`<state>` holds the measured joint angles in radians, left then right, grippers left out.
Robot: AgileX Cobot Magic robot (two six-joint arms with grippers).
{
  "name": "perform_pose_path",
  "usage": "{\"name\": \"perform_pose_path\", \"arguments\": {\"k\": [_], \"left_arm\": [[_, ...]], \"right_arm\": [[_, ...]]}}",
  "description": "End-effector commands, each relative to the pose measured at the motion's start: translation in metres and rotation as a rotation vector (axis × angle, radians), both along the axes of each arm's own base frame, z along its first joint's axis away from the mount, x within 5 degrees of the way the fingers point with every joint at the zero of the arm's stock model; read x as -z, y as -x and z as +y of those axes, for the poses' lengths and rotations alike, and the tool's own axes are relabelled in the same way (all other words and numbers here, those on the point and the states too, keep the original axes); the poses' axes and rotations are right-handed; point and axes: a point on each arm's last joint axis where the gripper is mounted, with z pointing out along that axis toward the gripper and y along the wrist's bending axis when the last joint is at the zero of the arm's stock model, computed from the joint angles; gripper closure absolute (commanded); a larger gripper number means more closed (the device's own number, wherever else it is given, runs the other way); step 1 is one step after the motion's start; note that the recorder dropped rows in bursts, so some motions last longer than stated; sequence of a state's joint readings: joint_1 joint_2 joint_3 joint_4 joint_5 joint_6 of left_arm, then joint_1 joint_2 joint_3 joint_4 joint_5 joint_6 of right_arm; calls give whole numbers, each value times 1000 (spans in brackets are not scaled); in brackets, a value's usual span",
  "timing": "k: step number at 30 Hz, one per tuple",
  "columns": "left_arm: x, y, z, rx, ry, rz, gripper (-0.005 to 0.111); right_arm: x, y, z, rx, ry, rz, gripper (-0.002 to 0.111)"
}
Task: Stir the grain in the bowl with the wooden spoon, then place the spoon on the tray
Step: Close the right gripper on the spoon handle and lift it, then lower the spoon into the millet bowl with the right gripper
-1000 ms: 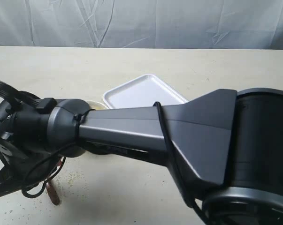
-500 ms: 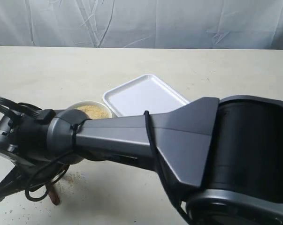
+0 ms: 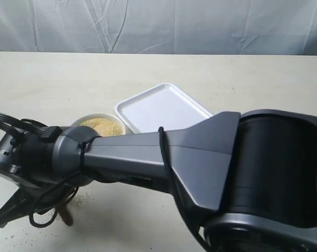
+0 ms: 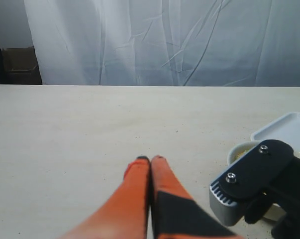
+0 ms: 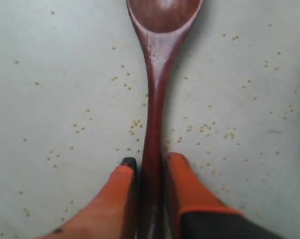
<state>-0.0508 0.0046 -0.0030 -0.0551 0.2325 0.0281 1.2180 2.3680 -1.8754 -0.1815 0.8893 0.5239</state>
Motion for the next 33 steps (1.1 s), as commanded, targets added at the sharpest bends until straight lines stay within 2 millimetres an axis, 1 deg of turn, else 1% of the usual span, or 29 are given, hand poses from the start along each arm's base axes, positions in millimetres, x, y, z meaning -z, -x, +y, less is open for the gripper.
{"name": "perform_pose_path", "arguments": {"k": [1,4,6,11,14,16,19,22,23,25,26,28,29,31,33], "left_arm": [[0,0,0,0,4,-10,107],[0,0,0,0,4,-10,107],[0,0,0,0,4,-10,107],[0,0,0,0,4,-10,107],[0,0,0,0,4,-10,107],[0,0,0,0,4,-10,107],[0,0,0,0,4,-10,107],[0,0,0,0,4,-10,107],[0,0,0,0,4,-10,107],[0,0,0,0,4,-10,107],[0,0,0,0,4,-13,107],[-1,0,0,0,5,-16,107],[-1,0,0,0,5,-16,107],[-1,0,0,0,5,-16,107],[-1,0,0,0,5,-16,107]], "right_arm": [[-3,-1,-1,4,4,-2,108],[-10,0,-2,6,1,-3,109],[-21,0,-3,6,-11,-9,109],[-64,-9,-16,-30,-37,-19,109],[-91,-18,-32,-69,-33,-5,109],[-107,-28,-47,-60,-14,-1,109],[-118,-49,-69,-17,36,6,109],[-119,-68,-88,30,103,2,109],[-115,-79,-94,44,124,-13,109],[-108,-89,-98,56,158,-34,109],[-106,-89,-98,53,167,-37,109],[-94,-89,-94,13,186,-7,109],[-84,-86,-90,-11,179,43,109],[-73,-85,-87,-22,182,83,109],[-66,-84,-85,-24,189,99,109]]}}
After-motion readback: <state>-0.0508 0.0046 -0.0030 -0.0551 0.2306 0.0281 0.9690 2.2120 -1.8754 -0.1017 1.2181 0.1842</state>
